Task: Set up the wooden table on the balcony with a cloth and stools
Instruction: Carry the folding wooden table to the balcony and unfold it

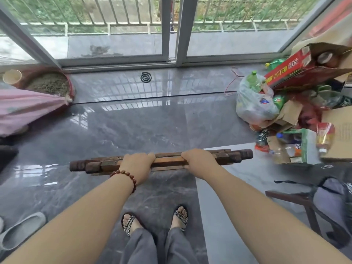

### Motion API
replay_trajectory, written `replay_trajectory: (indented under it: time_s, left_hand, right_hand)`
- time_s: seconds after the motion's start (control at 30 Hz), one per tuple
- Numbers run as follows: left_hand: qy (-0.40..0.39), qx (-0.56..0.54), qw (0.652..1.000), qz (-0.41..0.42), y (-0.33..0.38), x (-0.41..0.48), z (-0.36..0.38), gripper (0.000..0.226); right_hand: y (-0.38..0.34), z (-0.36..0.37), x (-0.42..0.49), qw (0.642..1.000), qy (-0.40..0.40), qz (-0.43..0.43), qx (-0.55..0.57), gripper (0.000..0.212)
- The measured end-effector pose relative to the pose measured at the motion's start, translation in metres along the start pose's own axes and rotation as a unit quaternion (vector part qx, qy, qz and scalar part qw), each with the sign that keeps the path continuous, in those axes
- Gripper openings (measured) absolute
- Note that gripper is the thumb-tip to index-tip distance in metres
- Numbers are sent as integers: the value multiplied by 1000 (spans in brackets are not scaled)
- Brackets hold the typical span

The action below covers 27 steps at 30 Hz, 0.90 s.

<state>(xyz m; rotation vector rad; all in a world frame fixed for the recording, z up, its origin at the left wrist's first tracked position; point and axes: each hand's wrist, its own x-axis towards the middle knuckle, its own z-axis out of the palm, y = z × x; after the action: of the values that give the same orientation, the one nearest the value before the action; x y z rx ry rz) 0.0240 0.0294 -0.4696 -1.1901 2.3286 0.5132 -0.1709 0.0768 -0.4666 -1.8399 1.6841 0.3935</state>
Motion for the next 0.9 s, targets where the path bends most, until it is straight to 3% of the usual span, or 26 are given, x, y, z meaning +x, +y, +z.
replay_trajectory:
  time_s: [0.27,0.47,0.9]
  left_hand:
    - [-41,-30,999,-18,0,6,2,14]
    - [-33,-29,999,-29,-1,9,5,14]
    - [-31,-43,997,-55,-3,21,5,13]
  right_hand:
    - [-1,-1,3,999,-19,37,23,14]
    - [1,-5,11,997,-52,47,30,28]
    - [1,-15,22,994,-94,55,-10,33]
